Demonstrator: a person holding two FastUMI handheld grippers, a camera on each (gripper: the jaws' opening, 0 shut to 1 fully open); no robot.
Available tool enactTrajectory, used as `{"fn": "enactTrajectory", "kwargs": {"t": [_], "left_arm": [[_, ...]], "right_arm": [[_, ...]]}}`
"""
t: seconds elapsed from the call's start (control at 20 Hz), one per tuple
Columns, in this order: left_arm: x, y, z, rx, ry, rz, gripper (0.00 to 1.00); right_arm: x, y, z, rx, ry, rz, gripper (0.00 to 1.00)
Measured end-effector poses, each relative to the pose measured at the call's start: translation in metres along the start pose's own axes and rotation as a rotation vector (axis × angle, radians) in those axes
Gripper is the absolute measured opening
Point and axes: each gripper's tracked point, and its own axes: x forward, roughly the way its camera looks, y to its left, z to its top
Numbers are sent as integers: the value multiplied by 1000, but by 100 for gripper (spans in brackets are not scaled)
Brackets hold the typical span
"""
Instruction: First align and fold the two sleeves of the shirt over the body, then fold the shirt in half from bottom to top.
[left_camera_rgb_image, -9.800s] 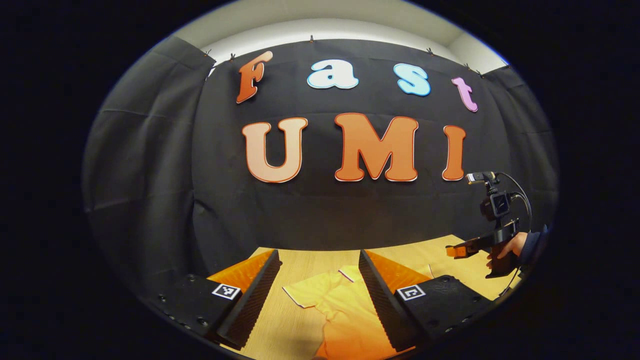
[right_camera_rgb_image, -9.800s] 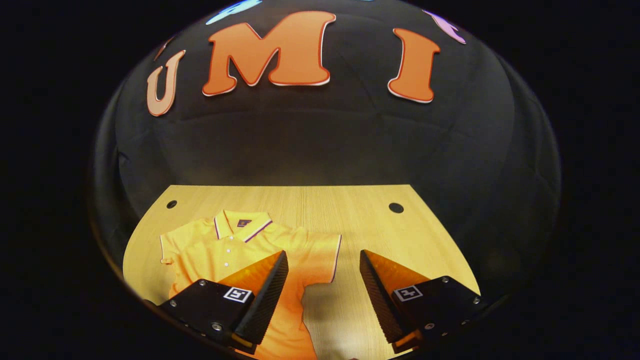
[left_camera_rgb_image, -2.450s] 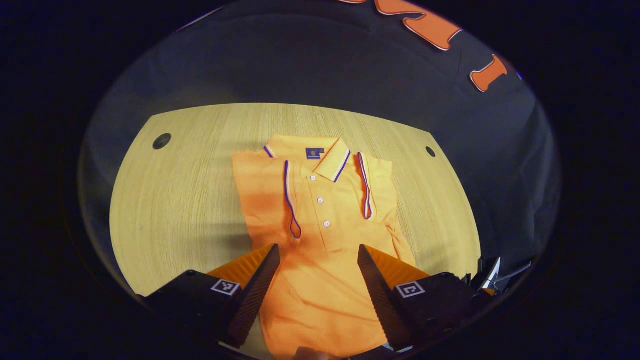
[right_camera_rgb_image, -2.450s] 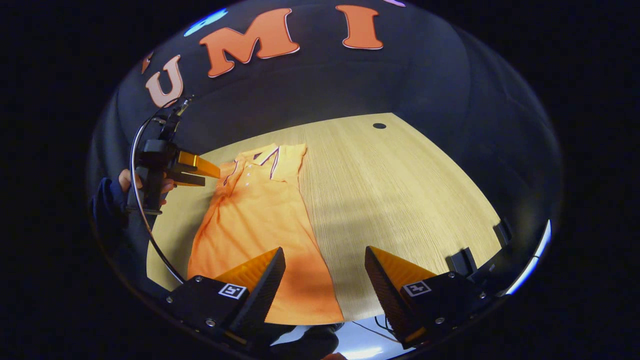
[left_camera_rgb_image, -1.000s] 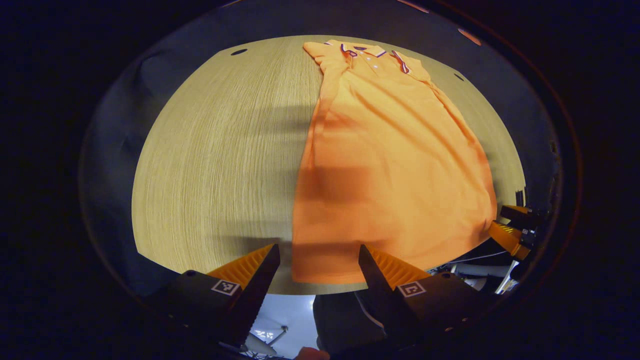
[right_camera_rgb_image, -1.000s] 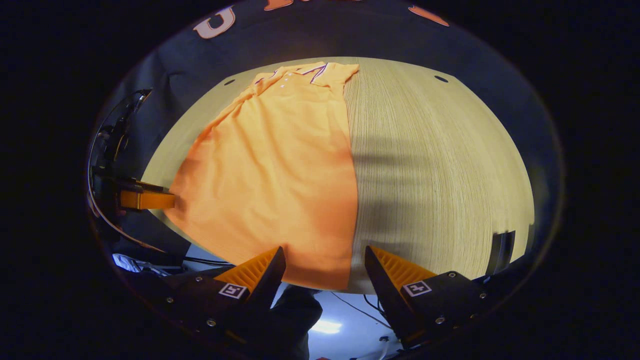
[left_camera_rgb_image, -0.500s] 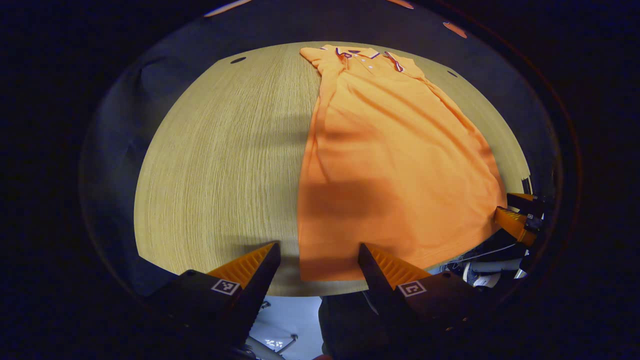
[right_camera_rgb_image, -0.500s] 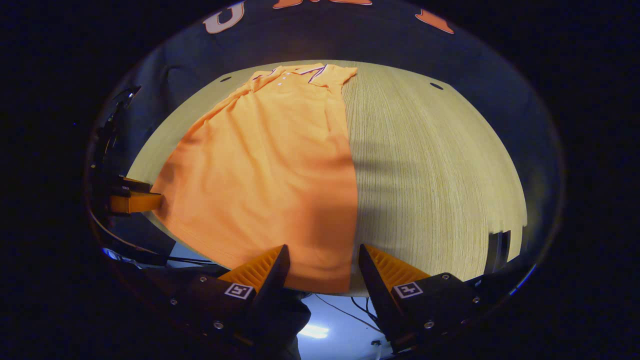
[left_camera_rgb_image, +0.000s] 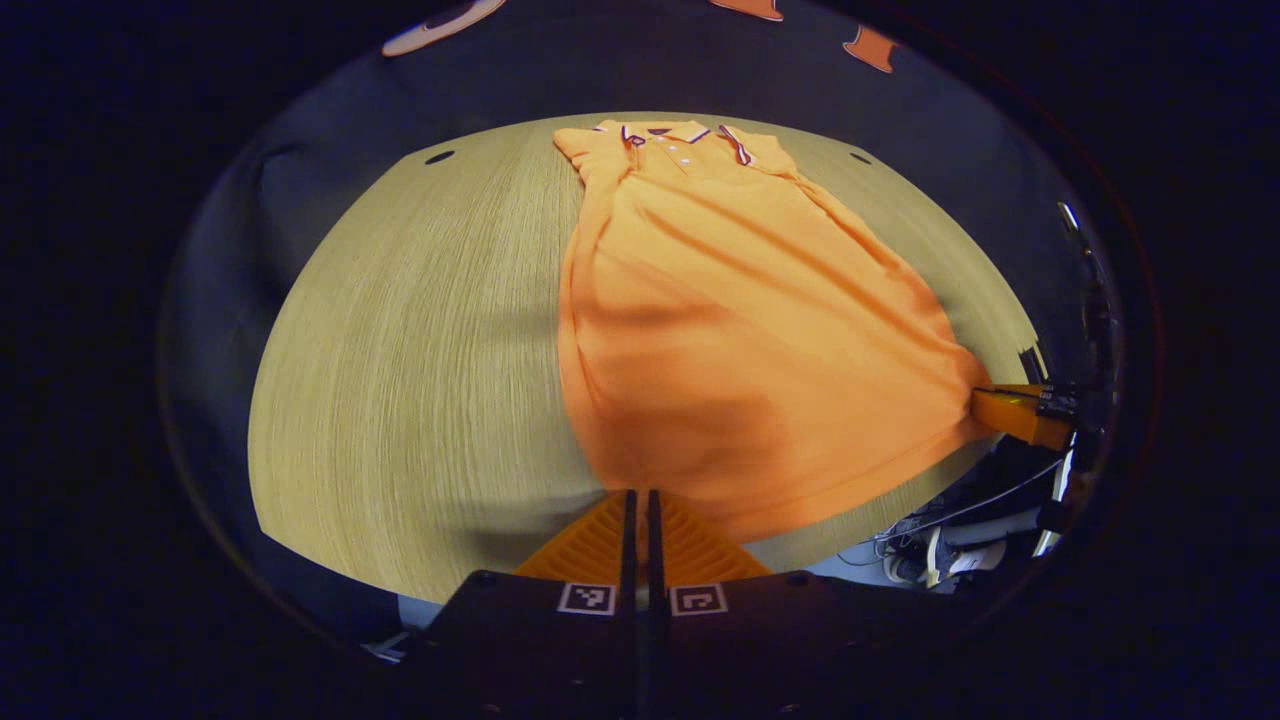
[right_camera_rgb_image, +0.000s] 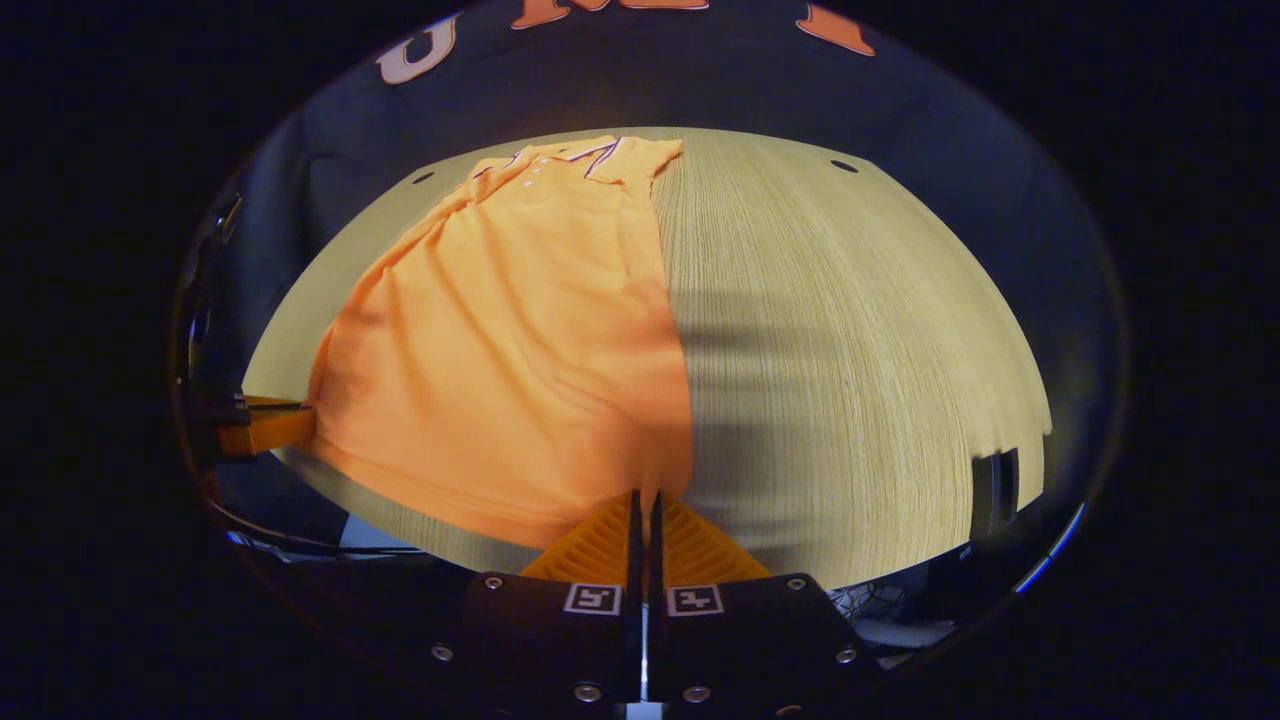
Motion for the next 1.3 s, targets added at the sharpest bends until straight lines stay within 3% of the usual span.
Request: {"fn": "enactTrajectory", "kwargs": {"t": [0.1, 0.15, 0.35, 0.4, 0.7, 1.15, 1.3], "left_arm": [[0, -1, 1, -34, -18, -12, 8], [1, -2, 1, -32, -9, -21, 1], [-2, -3, 10, -56, -33, -44, 1], [-4, -3, 13, -67, -38, -49, 1], [-15, -7, 41, -108, -94, -84, 1], [-44, -6, 102, -173, -208, -95, 1], [-49, -2, 130, -164, -235, -99, 1]], "right_arm": [[0, 15, 1, 58, 27, 70, 7], [-1, 25, 0, 78, 43, 122, 7], [1, 43, 17, 219, 17, 230, 5], [-10, 52, 23, 275, 3, 299, 1], [-26, 61, 42, 411, -18, 453, 1], [-56, 50, 94, 476, -174, 567, 0], [-59, 47, 127, 470, -211, 561, 0]]}}
